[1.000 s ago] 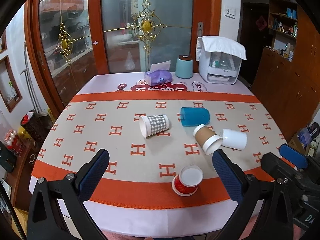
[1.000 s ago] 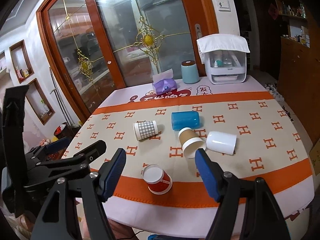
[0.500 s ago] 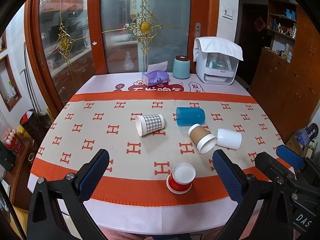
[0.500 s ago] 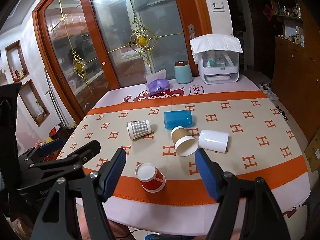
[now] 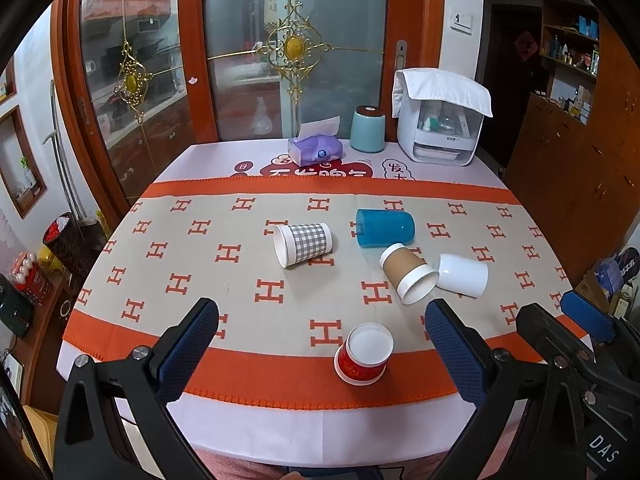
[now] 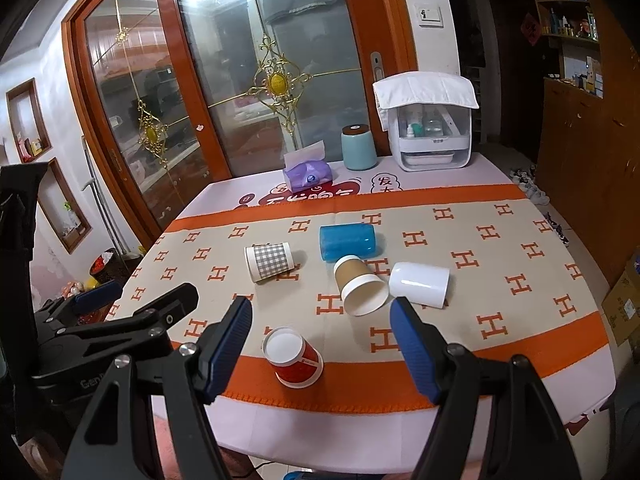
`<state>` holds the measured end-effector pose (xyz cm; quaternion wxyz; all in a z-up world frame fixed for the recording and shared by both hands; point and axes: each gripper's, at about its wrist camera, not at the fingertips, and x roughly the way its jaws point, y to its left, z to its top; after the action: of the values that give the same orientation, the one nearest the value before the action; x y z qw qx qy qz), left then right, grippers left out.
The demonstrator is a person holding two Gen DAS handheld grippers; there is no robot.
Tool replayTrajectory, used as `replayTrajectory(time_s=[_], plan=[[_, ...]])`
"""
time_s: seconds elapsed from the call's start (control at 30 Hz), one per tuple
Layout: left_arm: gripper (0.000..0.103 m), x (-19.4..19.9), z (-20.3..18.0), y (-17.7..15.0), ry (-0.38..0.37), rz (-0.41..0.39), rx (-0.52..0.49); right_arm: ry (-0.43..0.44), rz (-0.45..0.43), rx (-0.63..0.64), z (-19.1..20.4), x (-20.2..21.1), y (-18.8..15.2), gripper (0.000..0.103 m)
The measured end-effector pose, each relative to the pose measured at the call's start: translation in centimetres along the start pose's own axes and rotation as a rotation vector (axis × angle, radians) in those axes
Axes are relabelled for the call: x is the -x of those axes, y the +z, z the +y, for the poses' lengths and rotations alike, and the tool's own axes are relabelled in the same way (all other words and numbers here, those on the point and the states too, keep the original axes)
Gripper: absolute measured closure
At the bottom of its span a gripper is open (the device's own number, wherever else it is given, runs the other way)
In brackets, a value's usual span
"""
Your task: Flip cup upside down
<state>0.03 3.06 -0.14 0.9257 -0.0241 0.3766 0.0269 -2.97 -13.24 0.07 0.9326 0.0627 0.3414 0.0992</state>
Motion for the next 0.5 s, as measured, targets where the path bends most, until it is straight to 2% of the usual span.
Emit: replayTrajectory(time_s=[0.5], plan=[[0.001,-0.93,0.17,0.19,0.007,0.029,0.013,0.003,0.014,-0.006,0.02,-0.58,0.16,0.031]])
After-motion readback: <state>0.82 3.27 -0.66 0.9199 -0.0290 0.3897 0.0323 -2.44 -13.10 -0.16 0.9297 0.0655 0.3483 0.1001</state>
